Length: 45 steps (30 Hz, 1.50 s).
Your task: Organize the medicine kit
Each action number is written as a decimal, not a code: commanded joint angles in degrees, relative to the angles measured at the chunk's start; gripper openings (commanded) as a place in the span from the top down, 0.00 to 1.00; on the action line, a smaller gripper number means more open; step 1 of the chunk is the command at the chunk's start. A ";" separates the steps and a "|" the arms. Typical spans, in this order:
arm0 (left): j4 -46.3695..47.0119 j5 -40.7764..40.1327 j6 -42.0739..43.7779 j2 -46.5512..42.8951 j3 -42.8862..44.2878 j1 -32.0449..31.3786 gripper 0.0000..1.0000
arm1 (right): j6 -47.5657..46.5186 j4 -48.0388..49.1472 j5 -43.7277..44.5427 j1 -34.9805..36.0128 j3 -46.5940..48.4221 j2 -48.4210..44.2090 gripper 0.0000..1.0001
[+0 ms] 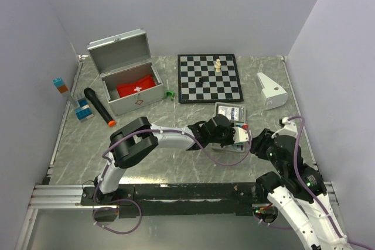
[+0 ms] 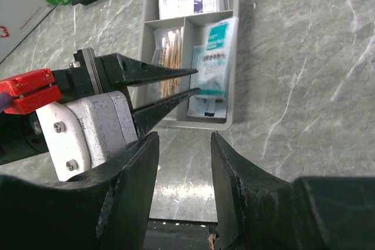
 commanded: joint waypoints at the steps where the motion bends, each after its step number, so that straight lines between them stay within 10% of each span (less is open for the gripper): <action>1: -0.73 -4.72 -0.21 1.41 -0.91 0.08 0.61 | 1.31 7.69 -5.96 0.73 1.88 0.97 0.51; 7: 4.36 -9.56 -1.18 -2.89 -5.21 0.08 0.30 | 0.78 8.12 -5.08 0.73 1.97 1.58 0.50; 23: 3.24 -17.20 -32.19 -44.46 -30.52 -0.45 0.22 | 1.58 25.87 -2.53 0.12 -2.25 27.58 0.66; 32: -11.97 -41.96 -53.11 -54.83 -35.18 0.25 0.14 | -2.20 32.12 -2.71 -0.32 0.99 44.99 0.56; 45: -28.94 -49.11 -64.90 -62.31 -30.97 12.99 0.13 | -5.90 32.21 0.46 -1.55 7.41 61.43 0.68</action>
